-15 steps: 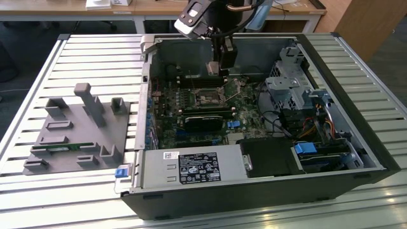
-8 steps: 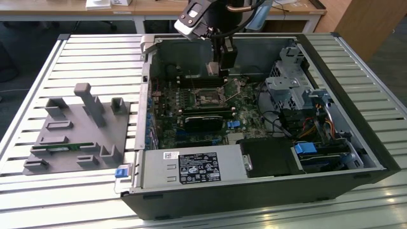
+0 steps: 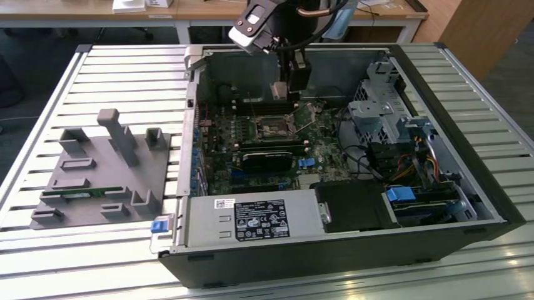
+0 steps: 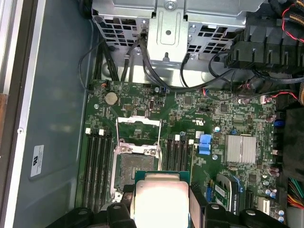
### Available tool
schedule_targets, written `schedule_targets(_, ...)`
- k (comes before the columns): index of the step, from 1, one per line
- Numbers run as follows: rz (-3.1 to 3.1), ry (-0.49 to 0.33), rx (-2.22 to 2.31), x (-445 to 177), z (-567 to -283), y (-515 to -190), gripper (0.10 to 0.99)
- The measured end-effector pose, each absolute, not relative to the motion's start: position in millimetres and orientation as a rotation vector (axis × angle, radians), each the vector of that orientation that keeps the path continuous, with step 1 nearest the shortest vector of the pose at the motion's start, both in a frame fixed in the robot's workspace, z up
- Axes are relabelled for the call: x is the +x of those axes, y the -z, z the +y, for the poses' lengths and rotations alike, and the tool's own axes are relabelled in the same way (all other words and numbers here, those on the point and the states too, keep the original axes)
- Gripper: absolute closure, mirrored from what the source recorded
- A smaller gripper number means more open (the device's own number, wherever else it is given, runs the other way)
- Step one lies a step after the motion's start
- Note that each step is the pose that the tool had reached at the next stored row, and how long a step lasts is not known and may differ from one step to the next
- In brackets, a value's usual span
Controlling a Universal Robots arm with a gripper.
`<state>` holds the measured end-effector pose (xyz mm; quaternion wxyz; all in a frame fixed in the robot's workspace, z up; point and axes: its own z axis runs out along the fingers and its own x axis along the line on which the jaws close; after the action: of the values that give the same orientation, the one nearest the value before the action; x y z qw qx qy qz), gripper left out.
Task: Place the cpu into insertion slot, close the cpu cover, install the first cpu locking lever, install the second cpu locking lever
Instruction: 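Place the cpu into insertion slot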
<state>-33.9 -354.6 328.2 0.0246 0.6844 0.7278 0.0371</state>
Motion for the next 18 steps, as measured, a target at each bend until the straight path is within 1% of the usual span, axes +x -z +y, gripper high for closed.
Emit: schedule_targets(18,2.251,-0.115,2.117,-33.9,-354.6,-322.8,0.545)
